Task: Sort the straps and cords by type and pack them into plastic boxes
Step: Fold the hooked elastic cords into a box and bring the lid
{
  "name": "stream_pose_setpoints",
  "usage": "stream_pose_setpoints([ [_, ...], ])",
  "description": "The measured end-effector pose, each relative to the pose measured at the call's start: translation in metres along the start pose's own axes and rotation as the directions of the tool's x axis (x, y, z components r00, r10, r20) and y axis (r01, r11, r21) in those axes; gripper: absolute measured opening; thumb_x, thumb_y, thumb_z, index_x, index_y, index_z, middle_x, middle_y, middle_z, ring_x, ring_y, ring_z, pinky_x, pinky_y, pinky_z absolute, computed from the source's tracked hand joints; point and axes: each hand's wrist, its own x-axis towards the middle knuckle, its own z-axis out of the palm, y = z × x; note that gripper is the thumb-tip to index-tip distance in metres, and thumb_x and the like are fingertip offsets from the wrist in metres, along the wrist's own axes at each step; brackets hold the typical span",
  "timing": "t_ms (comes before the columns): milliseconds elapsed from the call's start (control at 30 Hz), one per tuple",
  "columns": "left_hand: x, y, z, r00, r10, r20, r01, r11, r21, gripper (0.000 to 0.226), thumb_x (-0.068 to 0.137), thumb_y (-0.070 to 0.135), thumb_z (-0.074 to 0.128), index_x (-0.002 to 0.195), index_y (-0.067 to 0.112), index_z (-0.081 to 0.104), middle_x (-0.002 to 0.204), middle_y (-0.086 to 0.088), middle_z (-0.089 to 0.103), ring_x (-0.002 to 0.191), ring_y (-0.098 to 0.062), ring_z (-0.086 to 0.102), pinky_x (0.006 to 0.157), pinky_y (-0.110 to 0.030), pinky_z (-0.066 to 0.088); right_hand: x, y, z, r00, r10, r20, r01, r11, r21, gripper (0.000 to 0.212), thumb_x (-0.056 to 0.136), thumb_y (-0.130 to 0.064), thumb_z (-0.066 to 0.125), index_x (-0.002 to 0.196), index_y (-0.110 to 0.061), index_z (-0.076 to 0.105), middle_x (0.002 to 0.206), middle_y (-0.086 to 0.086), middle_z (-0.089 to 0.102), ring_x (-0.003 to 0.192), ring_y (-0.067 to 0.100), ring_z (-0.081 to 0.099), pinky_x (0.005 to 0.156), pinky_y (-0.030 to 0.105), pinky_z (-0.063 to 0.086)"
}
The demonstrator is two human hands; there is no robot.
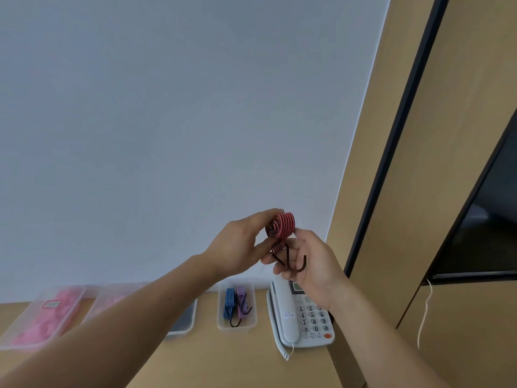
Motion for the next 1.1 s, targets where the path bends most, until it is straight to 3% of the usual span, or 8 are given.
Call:
stream_pose_setpoints([
  [167,-0.006,-0.008,0.003,0.977,0.196,0.089,-0.209,0.963,0.171,0.05,0.088,0.0,0.066,0.137,0.009,0.057,0.142,-0.007,0.055,0.131,-0.025,0.053,0.103,-0.033,0.048,0.003,0.006,0.001,1.0,-0.003,0.03,0.004,0.999,-0.039,0.073,0.093,-0.066,0.037,0.106,-0.002,0.068,0.098,0.029,0.07,0.067,0.021,0.058,0.06,0.028,0.037],
  [367,-0.011,-0.012,-0.007,0.981,-0.092,0.171,0.119,0.98,-0.16,0.064,0.087,-0.002,0.059,0.146,0.02,0.045,0.156,0.007,0.034,0.143,-0.006,0.033,0.112,-0.016,0.032,0.006,0.008,0.007,0.995,-0.041,-0.086,0.033,0.995,-0.09,0.039,0.096,-0.041,0.056,0.102,-0.007,0.073,0.096,0.019,0.074,0.066,0.016,0.062,0.057,0.024,0.038],
  [500,-0.003,-0.007,-0.009,0.878,-0.426,0.22,0.477,0.728,-0.492,0.061,0.093,0.005,0.055,0.149,0.016,0.038,0.149,0.002,0.048,0.126,-0.011,0.056,0.096,-0.017,0.049,0.008,0.007,0.012,0.957,-0.189,-0.22,0.12,0.949,-0.291,0.014,0.09,-0.027,0.065,0.096,-0.017,0.073,0.089,0.012,0.072,0.064,0.012,0.064,0.058,0.019,0.043],
  [600,0.003,-0.008,-0.014,0.754,-0.555,0.352,0.629,0.455,-0.63,0.037,0.091,0.031,0.066,0.121,0.009,0.065,0.111,-0.009,0.073,0.09,-0.021,0.073,0.078,-0.037,0.06,0.011,0.01,0.021,0.92,-0.323,-0.222,0.152,0.816,-0.558,0.006,0.087,-0.031,0.068,0.092,-0.028,0.066,0.082,0.005,0.07,0.07,0.019,0.064,0.063,0.025,0.045],
  [700,0.001,-0.017,-0.014,0.703,-0.622,0.345,0.673,0.423,-0.607,0.035,0.087,0.037,0.071,0.104,0.006,0.068,0.089,-0.01,0.076,0.072,-0.024,0.073,0.067,-0.037,0.059,0.017,0.021,0.032,0.921,-0.355,-0.163,0.13,0.672,-0.729,0.039,0.084,-0.038,0.071,0.118,-0.04,0.053,0.1,-0.01,0.07,0.091,0.011,0.064,0.079,0.026,0.05],
  [800,-0.007,-0.031,-0.018,0.65,-0.668,0.363,0.683,0.305,-0.663,0.034,0.09,0.032,0.07,0.11,0.007,0.06,0.088,-0.015,0.076,0.073,-0.034,0.074,0.066,-0.039,0.06,0.028,0.028,0.039,0.922,-0.35,-0.164,0.111,0.646,-0.755,0.068,0.08,-0.039,0.075,0.139,-0.028,0.045,0.113,-0.009,0.068,0.1,0.012,0.063,0.09,0.033,0.05],
  [933,-0.023,-0.052,-0.029,0.629,-0.616,0.474,0.69,0.16,-0.706,0.033,0.091,0.026,0.069,0.113,0.004,0.056,0.099,-0.021,0.074,0.086,-0.042,0.072,0.074,-0.045,0.06,0.042,0.04,0.048,0.936,-0.321,-0.144,0.11,0.657,-0.746,0.07,0.073,-0.039,0.081,0.134,-0.033,0.047,0.111,-0.013,0.068,0.088,0.004,0.064,0.082,0.025,0.051],
  [1100,-0.033,-0.081,-0.047,0.62,-0.627,0.473,0.725,0.226,-0.65,0.032,0.091,0.027,0.068,0.108,0.0,0.065,0.099,-0.018,0.074,0.083,-0.034,0.074,0.078,-0.046,0.058,0.059,0.06,0.066,0.927,-0.348,-0.137,0.123,0.63,-0.766,0.063,0.072,-0.035,0.082,0.125,-0.039,0.049,0.1,-0.023,0.066,0.083,-0.003,0.061,0.075,0.019,0.048],
])
